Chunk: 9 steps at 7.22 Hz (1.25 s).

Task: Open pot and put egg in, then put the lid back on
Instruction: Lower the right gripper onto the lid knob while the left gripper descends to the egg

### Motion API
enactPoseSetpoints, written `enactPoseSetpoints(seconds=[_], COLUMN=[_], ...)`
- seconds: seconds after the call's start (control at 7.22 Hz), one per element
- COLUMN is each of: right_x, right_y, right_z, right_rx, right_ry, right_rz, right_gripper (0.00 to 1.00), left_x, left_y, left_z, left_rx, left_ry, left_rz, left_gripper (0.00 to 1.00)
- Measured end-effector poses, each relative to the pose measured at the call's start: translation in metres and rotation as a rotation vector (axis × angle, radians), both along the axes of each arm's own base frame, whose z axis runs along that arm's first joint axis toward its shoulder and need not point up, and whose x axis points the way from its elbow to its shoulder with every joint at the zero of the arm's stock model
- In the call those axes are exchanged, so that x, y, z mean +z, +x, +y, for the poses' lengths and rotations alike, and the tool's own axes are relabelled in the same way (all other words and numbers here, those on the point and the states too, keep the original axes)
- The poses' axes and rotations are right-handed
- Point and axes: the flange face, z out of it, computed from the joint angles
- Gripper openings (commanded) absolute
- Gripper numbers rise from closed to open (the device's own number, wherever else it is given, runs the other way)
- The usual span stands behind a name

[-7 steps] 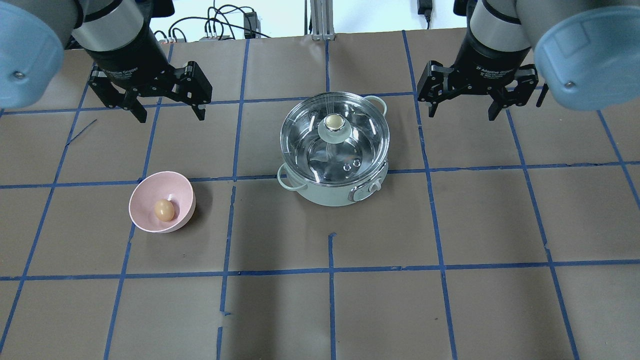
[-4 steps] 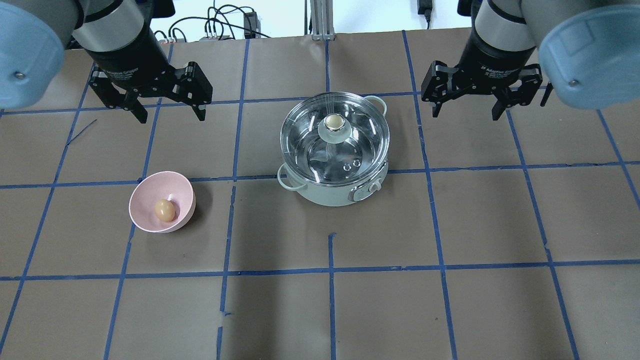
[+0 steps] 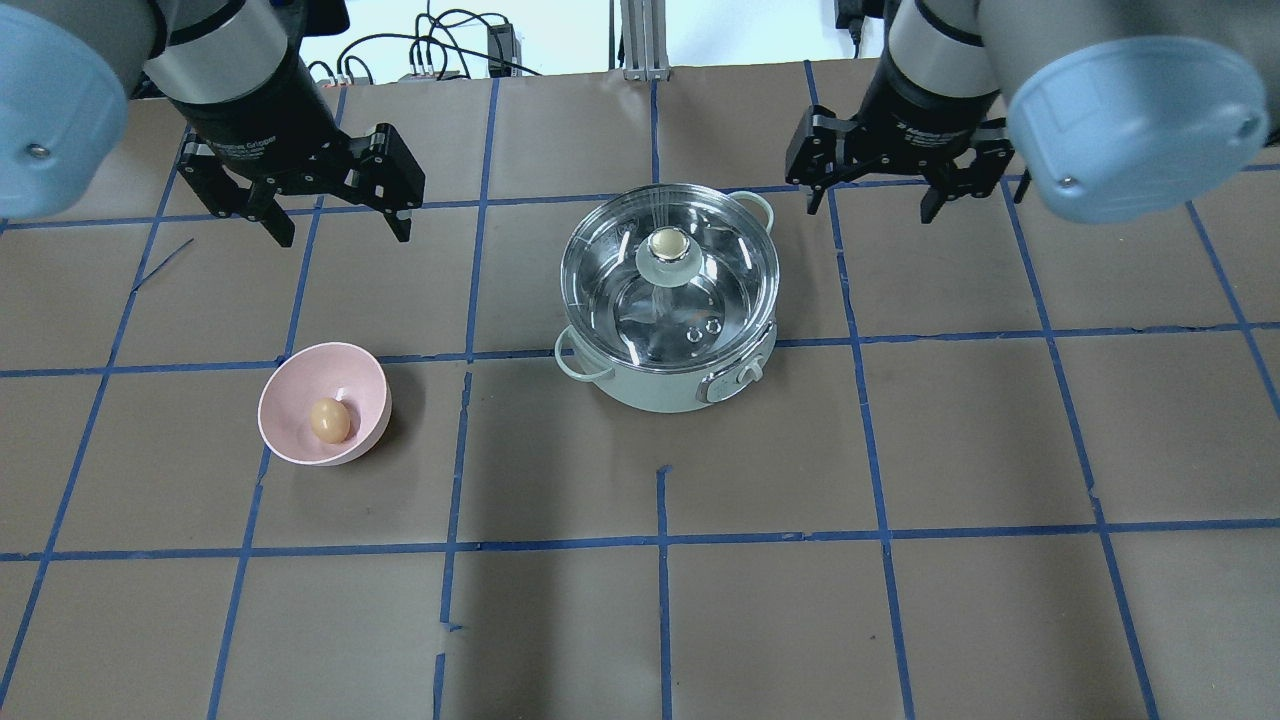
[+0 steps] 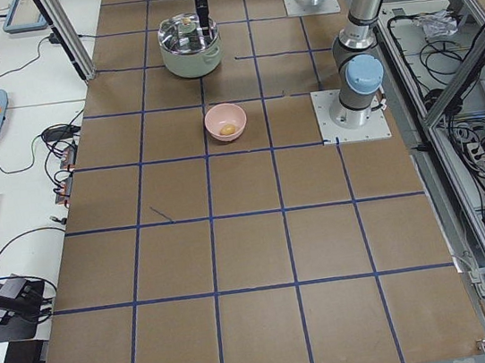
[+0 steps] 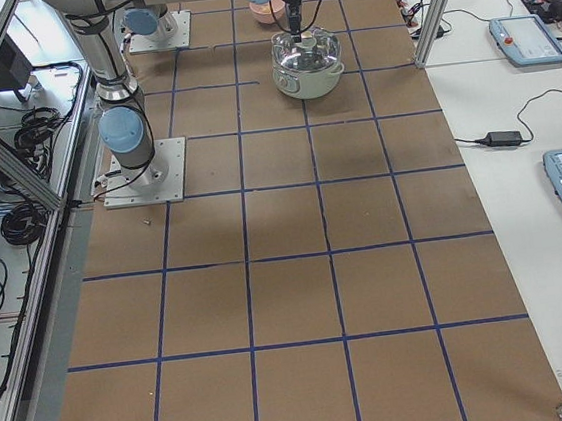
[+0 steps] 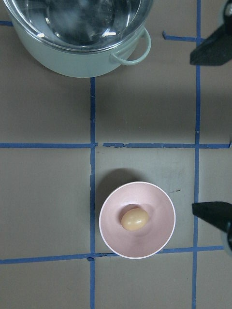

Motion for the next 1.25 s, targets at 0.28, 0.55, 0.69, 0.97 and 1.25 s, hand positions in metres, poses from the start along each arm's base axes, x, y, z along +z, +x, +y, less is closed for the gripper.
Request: enactPoseSetpoints(seconds=[0.28, 0.55, 0.69, 0.97, 1.25], right_x=[-0.035, -0.071, -0.083, -0.094, -0.098], right_y=[0.053, 0.086, 0.092, 0.096, 0.101], right_z=[-0.023, -0.039, -0.043, -0.044, -0.040], right_rx=[-0.046, -0.066, -0.069, -0.079, -0.081], right_ry=[-0.011, -0.018, -0.016, -0.006, 0.012], right_rz=[-0.024, -0.037, -0.038, -0.038, -0.040], right_gripper=[0.98, 0.95, 0.92, 0.59, 0.36], left_x=[-0.001, -0.015, -0.036, -0.099, -0.168], left_y=[0.000, 0.010, 0.023, 0.062, 0.110], left_z=[0.000, 0.000, -0.002, -0.007, -0.004], left_rx=[0.000, -0.005, -0.011, 0.024, 0.036], left_ry=[0.003, 0.029, 0.048, 0.056, 0.049], left_rz=[0.000, -0.002, 0.000, 0.003, 0.017], left_gripper=[1.00, 1.00, 1.00, 0.97, 0.96])
